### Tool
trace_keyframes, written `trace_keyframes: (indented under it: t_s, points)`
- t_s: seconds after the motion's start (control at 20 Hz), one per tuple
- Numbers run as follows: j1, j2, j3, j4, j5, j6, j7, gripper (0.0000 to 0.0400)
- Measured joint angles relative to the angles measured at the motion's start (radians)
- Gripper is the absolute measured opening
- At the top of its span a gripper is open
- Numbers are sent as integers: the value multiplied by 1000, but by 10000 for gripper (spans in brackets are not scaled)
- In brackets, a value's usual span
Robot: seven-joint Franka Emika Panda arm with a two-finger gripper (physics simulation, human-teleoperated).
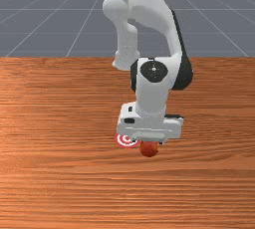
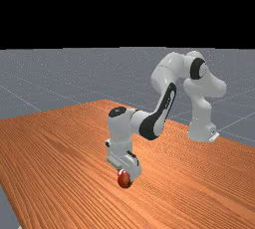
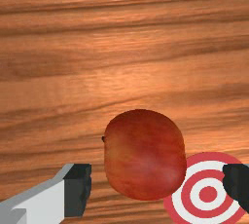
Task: Pick the apple to the marker
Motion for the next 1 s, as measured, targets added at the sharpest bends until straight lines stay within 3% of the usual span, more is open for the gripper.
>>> trace_keyframes:
  t_s: [0.15,0.2,0.5,0.7,1.0]
  points:
    - [2,78,-2,54,-2,7,14,400]
    - [3,94,-3,71,-3,7,18,298]
    - [10,15,-5,14,-2,6,19,296]
    - [17,-103,-18,-217,-10,121,2,296]
    - [-3,-109,-65,-278,-36,178,-2,295]
